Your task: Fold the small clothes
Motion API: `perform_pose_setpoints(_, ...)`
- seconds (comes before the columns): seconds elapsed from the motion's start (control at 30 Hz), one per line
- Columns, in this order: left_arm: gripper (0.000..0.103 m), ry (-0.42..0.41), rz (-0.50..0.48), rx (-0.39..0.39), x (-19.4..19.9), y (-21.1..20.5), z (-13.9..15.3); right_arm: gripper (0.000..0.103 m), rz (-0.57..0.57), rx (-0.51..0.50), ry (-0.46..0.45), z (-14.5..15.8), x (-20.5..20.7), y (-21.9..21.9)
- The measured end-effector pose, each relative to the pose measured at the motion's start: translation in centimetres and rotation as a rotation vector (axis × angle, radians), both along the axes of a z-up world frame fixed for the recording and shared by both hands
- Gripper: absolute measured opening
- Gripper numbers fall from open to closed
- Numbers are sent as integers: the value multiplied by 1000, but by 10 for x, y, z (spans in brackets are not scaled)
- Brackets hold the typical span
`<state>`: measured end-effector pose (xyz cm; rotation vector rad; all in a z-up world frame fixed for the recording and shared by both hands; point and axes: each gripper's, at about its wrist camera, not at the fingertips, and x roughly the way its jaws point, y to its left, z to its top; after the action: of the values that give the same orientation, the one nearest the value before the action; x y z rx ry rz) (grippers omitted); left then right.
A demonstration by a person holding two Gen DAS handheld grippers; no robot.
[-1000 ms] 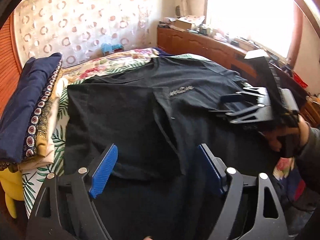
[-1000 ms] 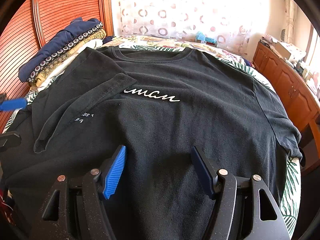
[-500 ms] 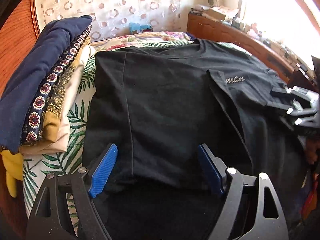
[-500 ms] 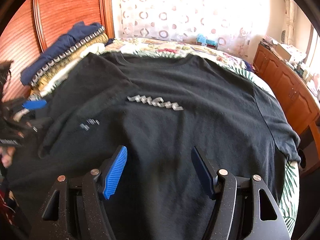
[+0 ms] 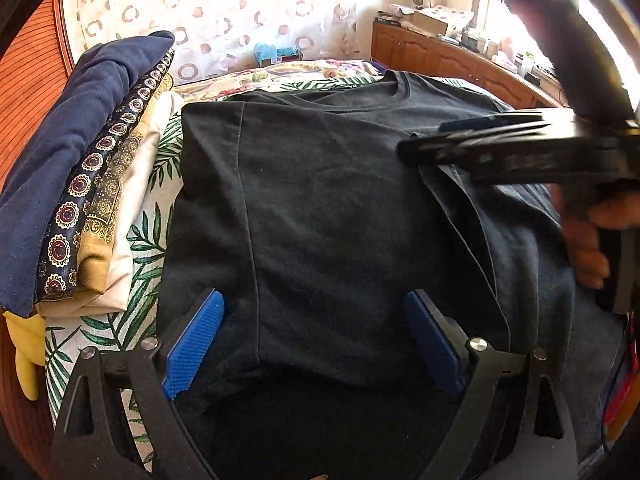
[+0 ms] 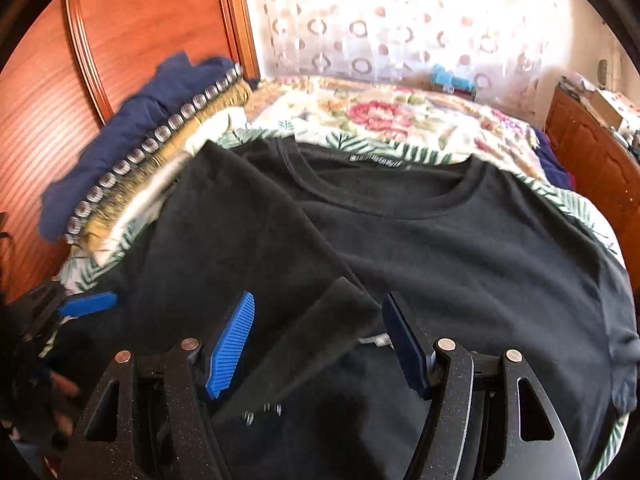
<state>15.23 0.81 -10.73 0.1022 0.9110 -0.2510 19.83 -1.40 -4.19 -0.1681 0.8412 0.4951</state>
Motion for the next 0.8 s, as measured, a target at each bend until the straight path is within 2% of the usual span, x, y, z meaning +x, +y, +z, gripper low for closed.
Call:
perform_pose_setpoints(0.1, 92, 0, 0, 0, 0, 0, 0, 68, -26, -79, 11, -9, 12, 2)
perform_pose_setpoints(0.2, 92, 0, 0, 0, 0, 0, 0, 68, -90, -143, -29, -10, 7, -13)
perform_pose_setpoints(0.37, 92, 1, 1, 0, 0, 0, 0, 68, -158, -155, -92, 0, -16, -61)
perform_pose_setpoints(0.6, 92, 1, 1, 2, 0, 0, 0, 68, -177, -56, -95, 5, -38, -122)
perform_pose_setpoints(0.7, 92, 0, 1, 5, 0, 0, 0, 68, -180, -16, -134, 9, -51, -151)
perform_pose_setpoints(0.8, 92, 1, 2, 4, 0, 0, 0, 68, -241, -23, -155, 5, -57, -187)
